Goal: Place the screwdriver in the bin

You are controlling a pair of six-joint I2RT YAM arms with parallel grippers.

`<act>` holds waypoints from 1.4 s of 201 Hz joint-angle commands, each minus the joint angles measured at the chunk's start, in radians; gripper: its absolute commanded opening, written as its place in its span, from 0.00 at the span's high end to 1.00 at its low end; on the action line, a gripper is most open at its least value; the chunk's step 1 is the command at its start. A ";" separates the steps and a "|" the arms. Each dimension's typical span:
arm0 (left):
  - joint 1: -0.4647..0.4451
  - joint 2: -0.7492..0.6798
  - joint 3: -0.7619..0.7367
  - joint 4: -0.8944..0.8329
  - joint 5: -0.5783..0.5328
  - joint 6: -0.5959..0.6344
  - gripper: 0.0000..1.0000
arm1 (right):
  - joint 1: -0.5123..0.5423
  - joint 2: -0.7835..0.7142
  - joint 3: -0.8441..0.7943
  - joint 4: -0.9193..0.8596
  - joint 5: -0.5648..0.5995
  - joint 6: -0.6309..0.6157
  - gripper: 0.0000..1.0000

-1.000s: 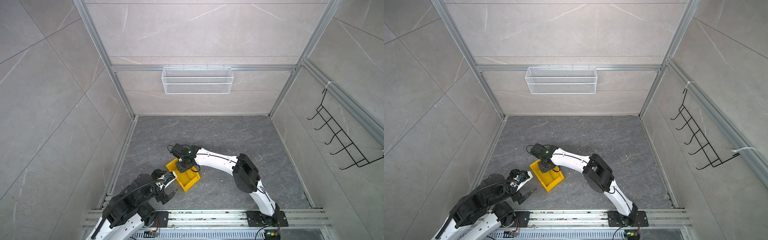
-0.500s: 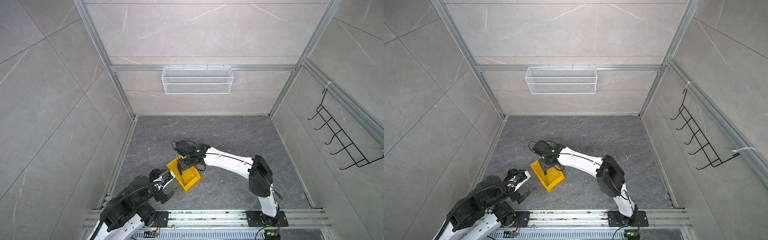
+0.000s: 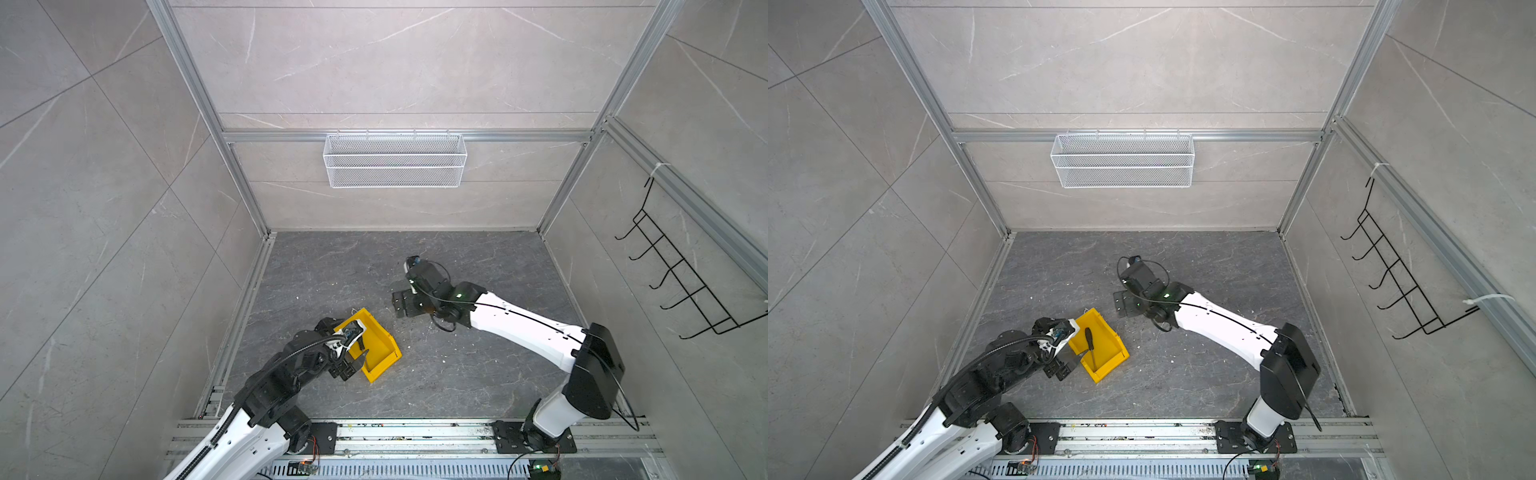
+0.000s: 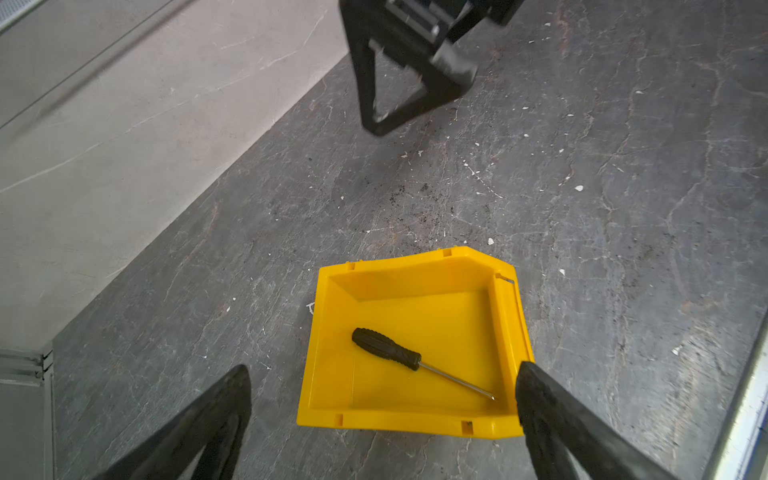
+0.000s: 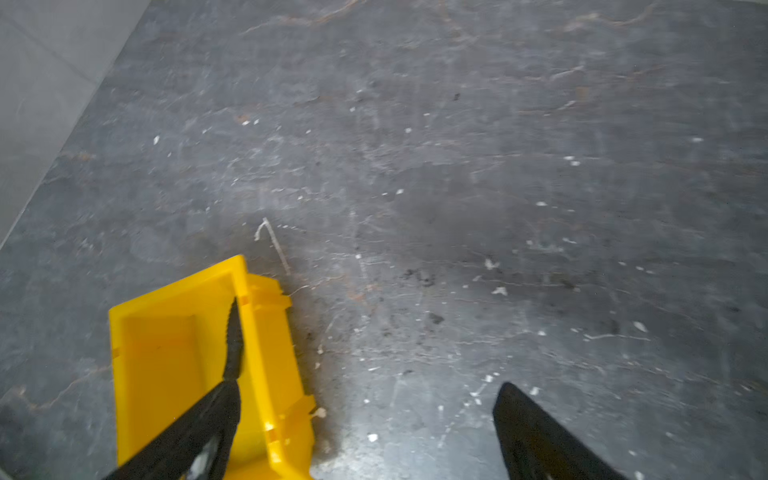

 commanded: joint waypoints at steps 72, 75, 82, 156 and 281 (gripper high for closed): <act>0.490 0.371 -0.023 0.511 0.188 -0.246 0.01 | -0.226 -0.272 -0.238 0.128 0.064 -0.062 0.01; 0.510 0.380 -0.027 0.523 0.185 -0.255 0.01 | -0.234 -0.279 -0.246 0.132 0.066 -0.066 0.01; 0.548 0.405 -0.037 0.557 0.177 -0.271 0.01 | -0.253 -0.291 -0.267 0.144 0.066 -0.074 0.01; 0.730 0.515 -0.161 0.768 0.054 -0.344 0.01 | -0.553 -0.364 -0.519 0.324 -0.080 -0.229 0.01; 0.790 0.944 -0.225 1.307 -0.011 -0.417 0.00 | -0.696 -0.133 -0.926 1.264 -0.042 -0.422 0.01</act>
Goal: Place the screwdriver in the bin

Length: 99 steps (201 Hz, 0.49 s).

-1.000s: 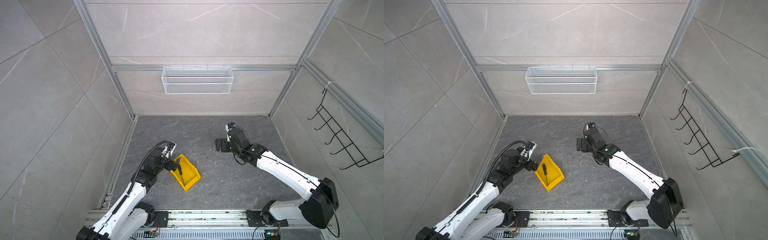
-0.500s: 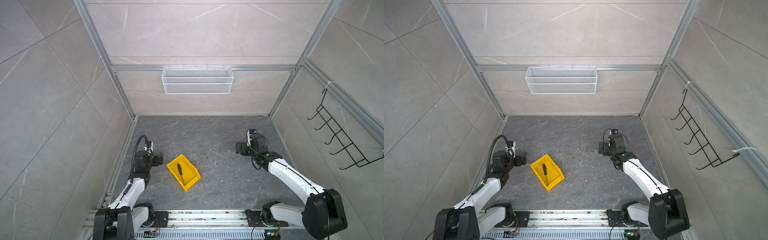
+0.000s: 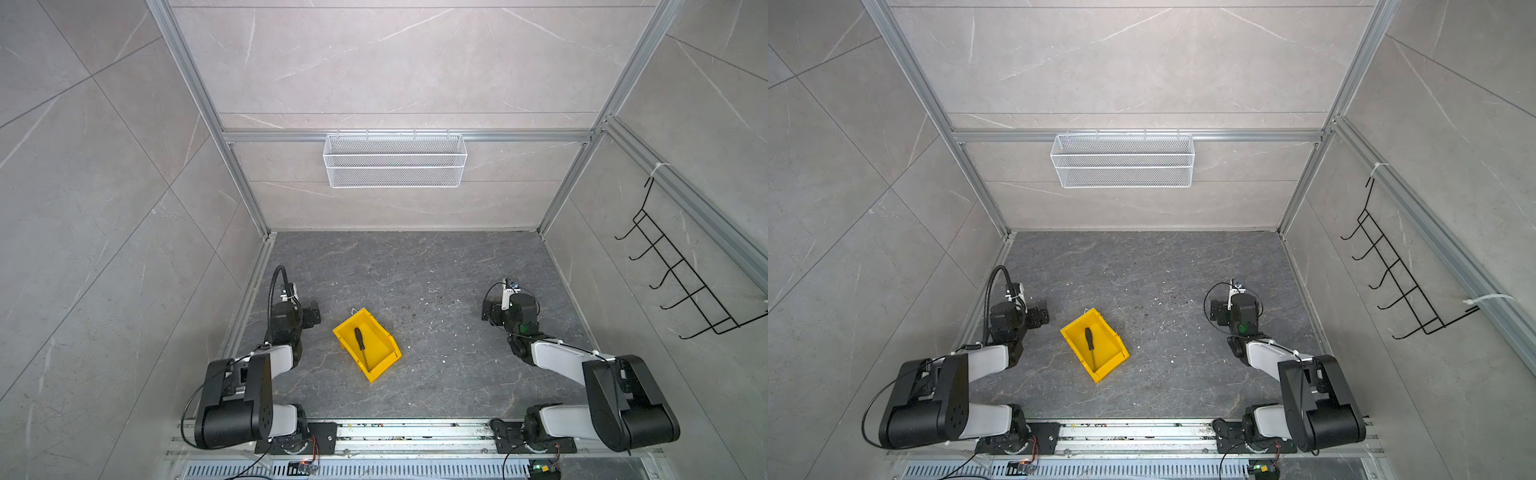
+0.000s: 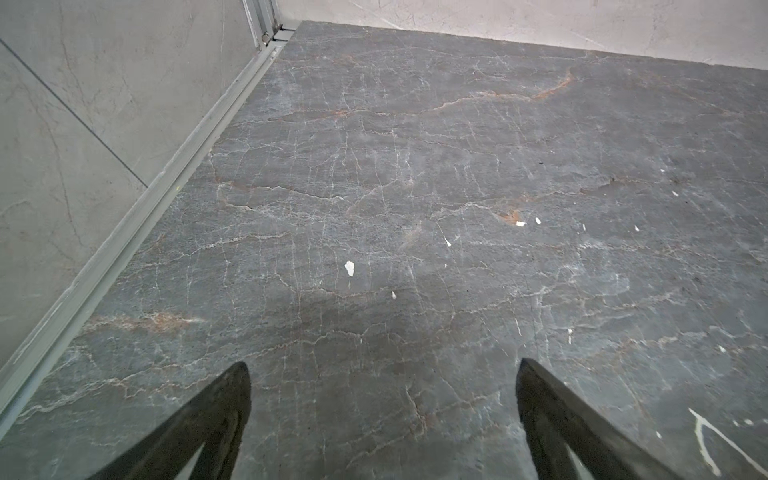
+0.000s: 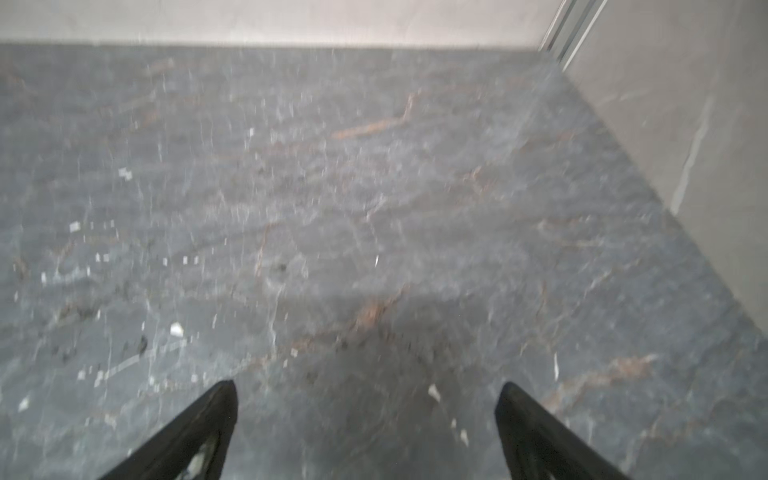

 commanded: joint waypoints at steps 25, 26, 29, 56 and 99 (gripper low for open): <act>0.006 0.071 -0.005 0.196 0.029 -0.009 0.00 | -0.004 0.127 -0.045 0.314 -0.099 -0.055 0.01; 0.006 0.073 -0.004 0.197 0.031 -0.007 0.00 | -0.004 0.125 -0.043 0.304 -0.102 -0.056 0.01; 0.005 0.073 -0.001 0.192 0.040 -0.002 0.00 | -0.005 0.121 -0.040 0.284 -0.111 -0.059 0.01; 0.005 0.073 0.027 0.136 0.093 0.025 0.00 | -0.016 0.131 -0.037 0.295 -0.140 -0.057 0.01; -0.002 0.073 0.026 0.136 0.077 0.031 0.00 | -0.017 0.132 -0.038 0.299 -0.138 -0.059 0.01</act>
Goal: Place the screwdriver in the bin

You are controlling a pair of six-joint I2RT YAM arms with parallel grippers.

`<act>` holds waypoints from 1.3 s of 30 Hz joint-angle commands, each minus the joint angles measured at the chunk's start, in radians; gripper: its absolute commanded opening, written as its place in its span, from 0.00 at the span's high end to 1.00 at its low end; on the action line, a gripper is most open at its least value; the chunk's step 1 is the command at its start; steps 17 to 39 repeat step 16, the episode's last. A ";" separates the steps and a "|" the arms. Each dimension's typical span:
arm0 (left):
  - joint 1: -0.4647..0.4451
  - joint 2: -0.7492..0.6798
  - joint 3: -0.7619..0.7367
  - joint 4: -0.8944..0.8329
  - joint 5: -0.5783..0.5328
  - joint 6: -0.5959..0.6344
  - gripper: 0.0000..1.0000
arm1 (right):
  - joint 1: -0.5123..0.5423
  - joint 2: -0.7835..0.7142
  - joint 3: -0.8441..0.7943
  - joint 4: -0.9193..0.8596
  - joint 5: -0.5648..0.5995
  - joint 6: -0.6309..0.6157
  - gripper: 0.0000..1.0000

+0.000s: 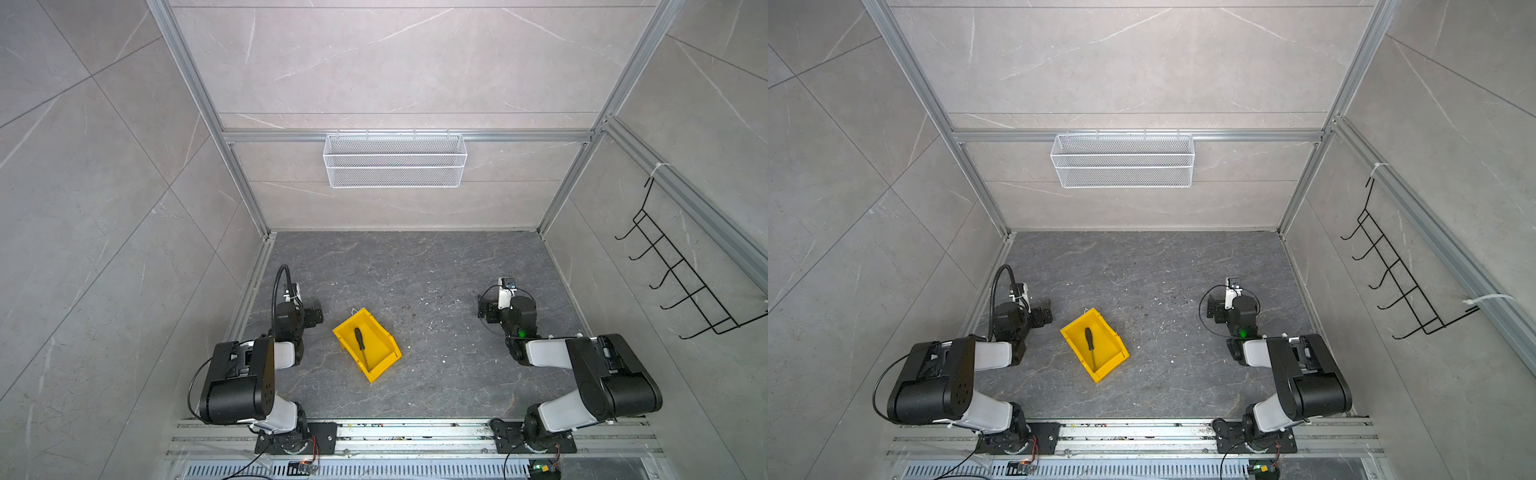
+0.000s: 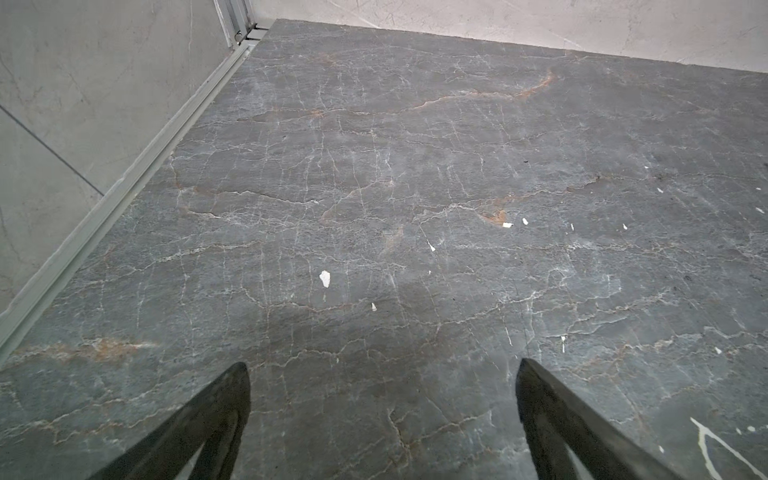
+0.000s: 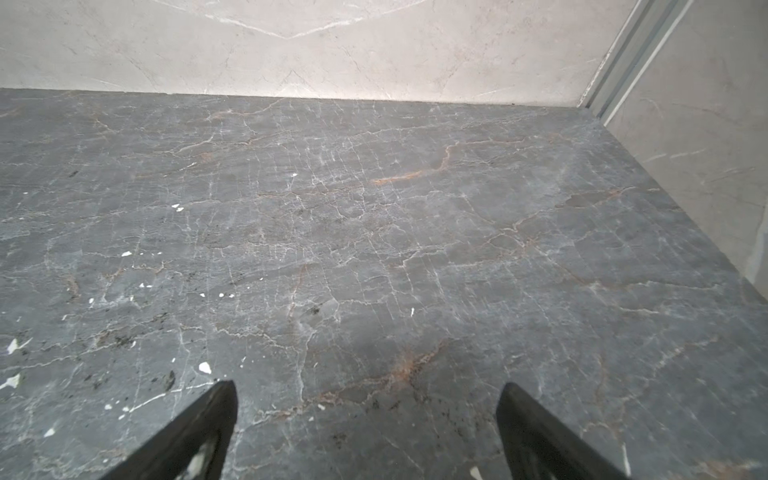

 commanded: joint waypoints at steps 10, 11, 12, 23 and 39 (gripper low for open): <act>-0.004 0.001 0.022 0.051 0.013 0.019 0.00 | -0.003 0.002 0.004 0.032 -0.020 -0.012 0.01; -0.004 0.001 0.023 0.051 0.012 0.019 0.00 | -0.003 0.002 0.003 0.031 -0.019 -0.012 0.01; -0.004 0.001 0.022 0.051 0.012 0.019 0.00 | -0.002 0.002 0.005 0.032 -0.019 -0.012 0.01; -0.004 0.001 0.022 0.050 0.012 0.018 0.00 | -0.004 0.002 0.004 0.033 -0.019 -0.014 0.01; -0.004 0.001 0.022 0.050 0.012 0.018 0.00 | -0.004 0.002 0.004 0.033 -0.019 -0.014 0.01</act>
